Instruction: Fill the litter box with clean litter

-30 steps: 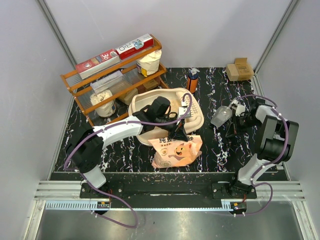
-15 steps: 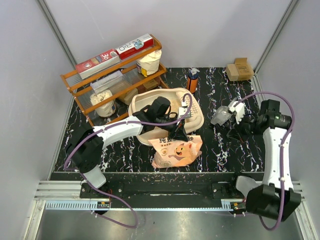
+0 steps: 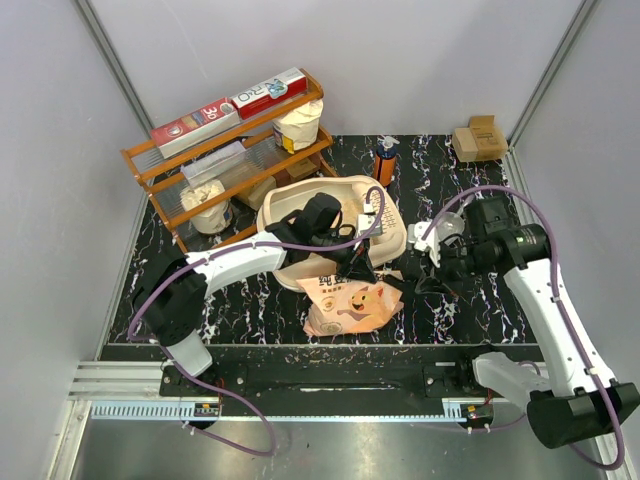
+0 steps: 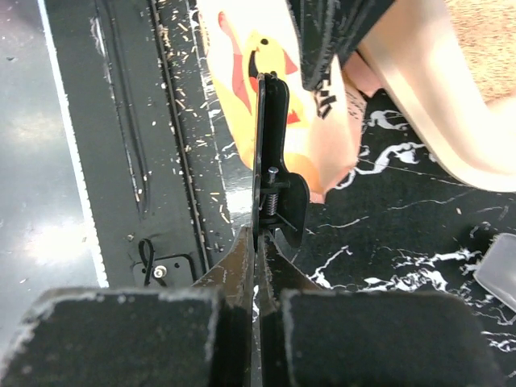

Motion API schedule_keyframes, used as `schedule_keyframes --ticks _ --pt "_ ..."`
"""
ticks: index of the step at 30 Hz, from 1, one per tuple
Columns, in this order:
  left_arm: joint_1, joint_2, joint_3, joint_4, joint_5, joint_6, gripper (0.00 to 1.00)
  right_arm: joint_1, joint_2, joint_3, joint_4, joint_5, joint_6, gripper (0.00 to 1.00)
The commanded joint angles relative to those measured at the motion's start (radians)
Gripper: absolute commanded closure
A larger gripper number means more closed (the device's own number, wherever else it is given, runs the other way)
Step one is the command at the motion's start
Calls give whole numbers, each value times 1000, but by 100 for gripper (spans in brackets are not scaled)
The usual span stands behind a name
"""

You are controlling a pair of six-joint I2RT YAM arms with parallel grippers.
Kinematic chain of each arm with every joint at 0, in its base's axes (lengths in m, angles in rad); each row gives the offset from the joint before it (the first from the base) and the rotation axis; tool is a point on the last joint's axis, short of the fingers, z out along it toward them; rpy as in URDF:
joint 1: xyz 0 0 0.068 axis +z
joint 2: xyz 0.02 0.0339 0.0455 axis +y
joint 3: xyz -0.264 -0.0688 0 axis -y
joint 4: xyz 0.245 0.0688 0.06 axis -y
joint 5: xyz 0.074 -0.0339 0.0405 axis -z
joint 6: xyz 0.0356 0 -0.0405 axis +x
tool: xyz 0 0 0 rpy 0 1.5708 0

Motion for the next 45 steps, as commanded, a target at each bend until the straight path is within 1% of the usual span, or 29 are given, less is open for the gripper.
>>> schedule_keyframes --ticks 1,5,9,14,17,18,19,22,24,25,26,27,31,37,43,45 --pt "-8 7 37 -1 18 4 100 77 25 2 -86 72 92 100" --pt "-9 4 54 -3 33 4 100 85 49 -25 52 124 210 100" --pt "-9 -1 54 -3 41 2 100 86 69 -32 121 154 278 100" --pt "-8 1 54 5 52 -2 99 86 71 -58 172 192 316 100" --pt "-8 4 53 15 62 -9 87 86 71 -71 186 204 335 100" --pt "-8 4 53 20 65 -16 81 86 71 -76 188 207 338 100" --pt "-9 4 51 31 70 -19 70 86 68 -79 192 210 341 100" --pt "-9 11 51 69 91 -39 60 86 60 -87 201 210 355 100" --pt "-12 25 54 84 99 -70 57 86 60 -91 211 204 370 100" --pt "-14 34 56 118 99 -84 56 85 59 -93 211 201 373 100" --pt "-14 40 56 133 102 -85 56 86 60 -96 214 200 375 100" --pt "-15 45 59 144 105 -122 55 86 59 -98 217 203 376 100" --pt "-27 77 88 135 98 -108 56 86 57 -98 223 203 384 100" --pt "-35 99 102 158 105 -133 63 86 60 -101 237 203 395 100" --pt "-34 111 114 172 116 -150 64 85 68 -108 243 200 398 100" --pt "-35 116 117 183 124 -157 68 86 69 -111 244 200 399 100"
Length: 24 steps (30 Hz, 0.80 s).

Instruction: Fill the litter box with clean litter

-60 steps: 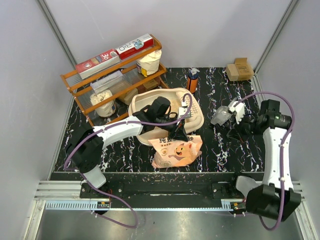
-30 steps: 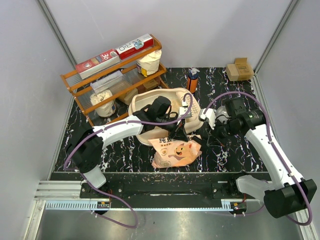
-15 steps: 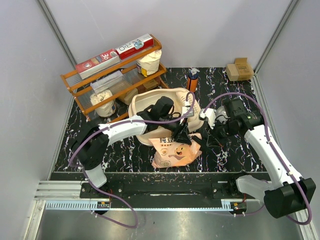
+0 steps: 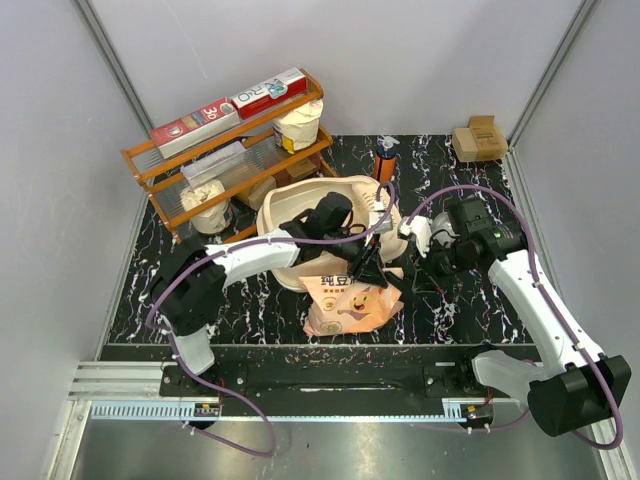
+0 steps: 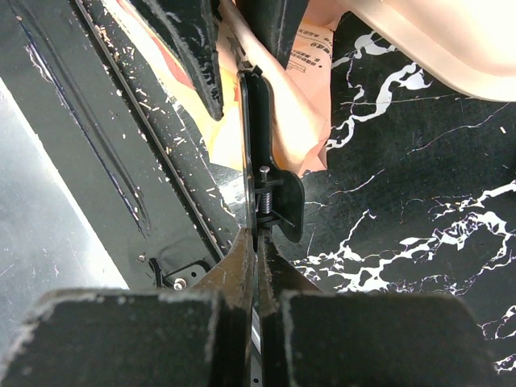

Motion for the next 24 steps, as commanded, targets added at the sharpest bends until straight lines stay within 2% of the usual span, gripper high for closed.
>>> schedule_keyframes --ticks 1,4,8,10,11,14,16,17,20,24 --pt "-15 18 66 93 59 -15 73 4 -5 -6 57 9 16 100" --pt "-16 29 78 96 67 -20 77 6 1 -9 65 9 20 100" --pt "-16 38 84 104 74 -31 75 6 11 -10 71 11 22 100" --pt "-16 40 86 107 82 -29 80 7 14 -9 73 9 22 100" --pt "-16 40 87 105 87 -28 89 6 14 -10 74 9 22 100" --pt "-15 35 84 105 84 -22 99 6 15 -7 74 14 27 100" --pt "-16 29 86 93 77 -9 100 4 17 5 65 25 46 92" --pt "-15 28 86 85 74 7 100 6 21 31 51 34 54 79" --pt "-16 25 89 61 68 30 100 4 50 104 1 31 82 57" --pt "-16 21 86 50 62 38 100 4 67 148 -61 -26 57 48"
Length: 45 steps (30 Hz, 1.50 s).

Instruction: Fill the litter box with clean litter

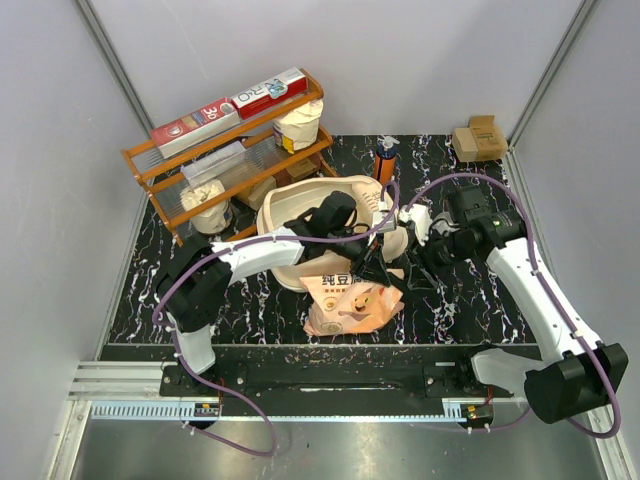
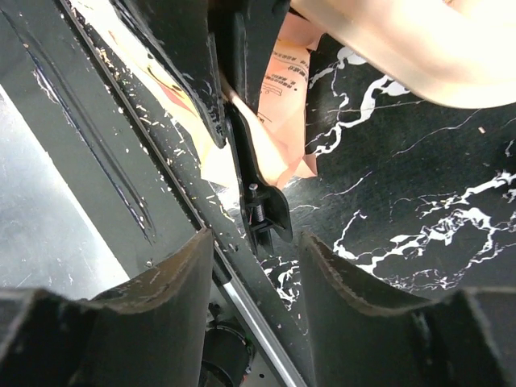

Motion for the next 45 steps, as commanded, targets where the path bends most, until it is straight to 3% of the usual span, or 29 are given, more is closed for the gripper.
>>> schedule_keyframes --ticks 1,11,26,31,36,45 --pt "-14 -19 49 51 30 37 100 4 9 75 -50 -49 5 47" --pt "-14 -28 49 44 30 44 100 4 50 1 -11 -72 -16 43" --pt "-11 -29 46 50 50 41 100 -13 75 -5 39 -43 -4 46" --pt "-2 -42 34 50 50 42 100 -76 47 108 -76 -120 -99 44" --pt "5 -39 41 44 61 44 100 -102 73 49 -99 -153 -191 43" --pt "6 -42 40 37 69 44 100 -102 131 13 -70 -247 -200 41"
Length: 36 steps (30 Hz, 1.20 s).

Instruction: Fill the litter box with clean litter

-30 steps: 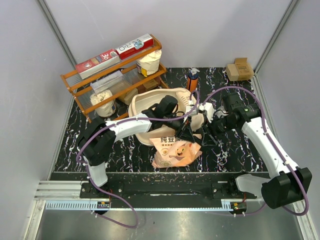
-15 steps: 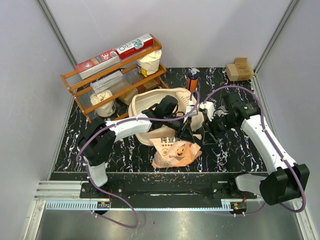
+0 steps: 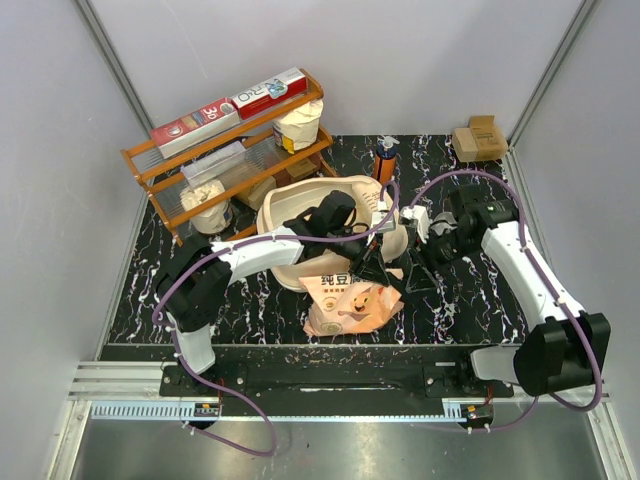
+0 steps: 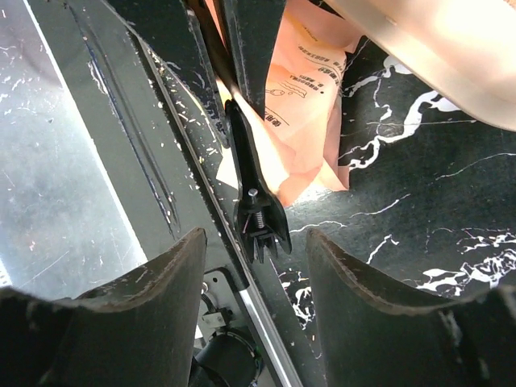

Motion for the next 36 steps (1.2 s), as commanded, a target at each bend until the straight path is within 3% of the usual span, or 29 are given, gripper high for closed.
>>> schedule_keyframes --ticks 1,12,15,16,18,21,24,29,36 --pt "1 -40 39 54 57 20 100 -4 12 -5 -1 -64 -42 42" --pt "1 -40 37 59 55 18 100 -4 70 -31 16 -117 -68 50" --pt "2 -40 37 53 43 20 99 -3 81 -21 -3 -139 -85 74" --pt "4 -42 36 48 40 20 93 -4 82 -7 -15 -142 -92 90" --pt "8 -49 36 33 28 20 77 -4 79 8 -52 -128 -120 99" --pt "33 -84 14 -16 9 72 61 -3 26 44 -104 -65 -180 100" --pt "70 -118 -21 -45 15 104 57 -3 -65 82 -135 -10 -232 100" --pt "79 -114 -40 -65 18 129 60 5 -96 199 -178 27 -247 100" --pt "73 -111 -40 -61 15 127 69 82 -45 222 -208 195 -347 100"
